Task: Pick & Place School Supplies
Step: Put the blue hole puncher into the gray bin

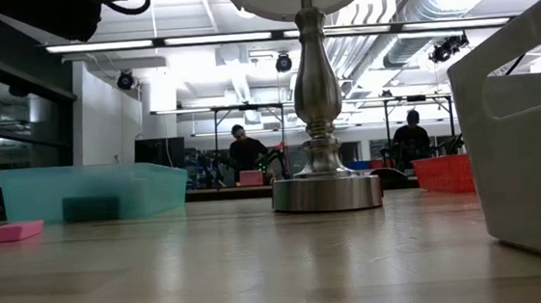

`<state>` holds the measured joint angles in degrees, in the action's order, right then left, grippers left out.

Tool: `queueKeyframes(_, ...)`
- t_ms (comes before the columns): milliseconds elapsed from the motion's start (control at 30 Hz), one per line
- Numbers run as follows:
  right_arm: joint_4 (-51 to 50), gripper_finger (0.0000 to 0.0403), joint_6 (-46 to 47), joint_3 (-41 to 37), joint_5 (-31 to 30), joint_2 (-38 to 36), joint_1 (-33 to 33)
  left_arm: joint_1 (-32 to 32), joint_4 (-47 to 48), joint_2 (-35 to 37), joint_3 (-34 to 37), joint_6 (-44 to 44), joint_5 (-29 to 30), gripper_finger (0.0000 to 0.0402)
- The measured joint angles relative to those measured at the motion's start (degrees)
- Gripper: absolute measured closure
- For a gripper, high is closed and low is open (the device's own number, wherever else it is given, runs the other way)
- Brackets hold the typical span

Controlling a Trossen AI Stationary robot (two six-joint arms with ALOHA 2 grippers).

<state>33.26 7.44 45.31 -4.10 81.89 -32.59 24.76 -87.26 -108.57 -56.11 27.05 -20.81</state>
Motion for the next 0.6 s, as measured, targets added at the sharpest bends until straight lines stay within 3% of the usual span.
queueKeyframes(400, 2.1, 0.0266, 0.2, 0.0, 3.7, 0.0, 0.9, -1.9, -0.2, 0.0, -0.9, 0.0, -6.0, 0.0364)
queueKeyframes(600, 2.7, 0.0266, 1.3, 0.0, 4.4, 0.0, 0.9, -2.1, -0.3, 0.0, -1.9, 0.3, -13.4, 0.0364)
